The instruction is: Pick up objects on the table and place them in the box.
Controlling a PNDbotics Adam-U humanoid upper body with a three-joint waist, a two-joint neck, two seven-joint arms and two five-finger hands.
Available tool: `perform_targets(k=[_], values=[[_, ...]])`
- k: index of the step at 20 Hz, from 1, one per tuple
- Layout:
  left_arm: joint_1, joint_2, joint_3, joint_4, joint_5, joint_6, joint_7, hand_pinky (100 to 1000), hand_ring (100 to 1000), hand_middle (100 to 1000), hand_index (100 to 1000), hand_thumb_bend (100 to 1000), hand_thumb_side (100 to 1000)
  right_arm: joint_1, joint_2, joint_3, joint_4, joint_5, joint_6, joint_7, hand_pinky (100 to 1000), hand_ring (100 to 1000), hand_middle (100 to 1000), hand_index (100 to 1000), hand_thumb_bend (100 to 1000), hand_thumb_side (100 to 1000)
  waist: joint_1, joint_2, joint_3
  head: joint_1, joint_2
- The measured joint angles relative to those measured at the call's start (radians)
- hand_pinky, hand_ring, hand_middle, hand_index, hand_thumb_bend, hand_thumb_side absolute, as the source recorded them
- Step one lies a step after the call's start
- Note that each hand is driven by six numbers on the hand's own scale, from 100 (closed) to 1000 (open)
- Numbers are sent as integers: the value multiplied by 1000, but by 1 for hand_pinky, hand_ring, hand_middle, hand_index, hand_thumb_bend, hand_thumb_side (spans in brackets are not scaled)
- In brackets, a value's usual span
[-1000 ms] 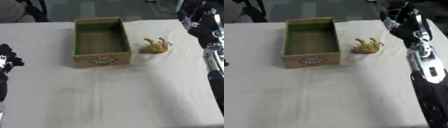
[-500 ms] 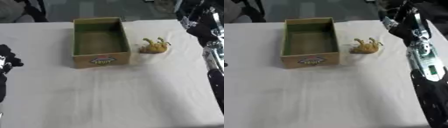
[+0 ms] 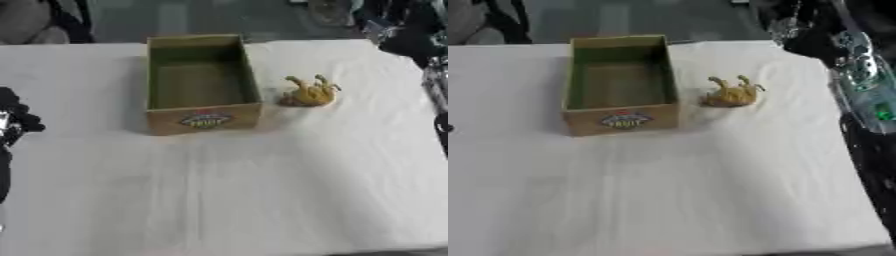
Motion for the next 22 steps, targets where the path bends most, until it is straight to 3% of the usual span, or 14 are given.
perform_targets(k=[8,15,19,22], values=[[8,8,-6,5,-1,3,-3,532,512,498,601,414,431,-182,-32,31,312,273,-122,133,722,726,689,786,425,181,-2,-16,9,-8,11],[10,8,-12,6,-1,6,-6,532,511,498,601,413,431,-291,27,30,517,623,-189,147,758,780,737,813,426,217,-1,-23,15,-16,20],[10,8,-13,6,-1,6,-7,532,512,498,601,412,431,-301,47,26,569,717,-210,130,791,823,781,838,428,260,0,-25,19,-19,26],[10,12,-16,6,-1,8,-10,532,512,498,602,411,431,-336,68,44,624,762,-192,146,809,847,803,845,429,278,2,-29,27,-27,27]])
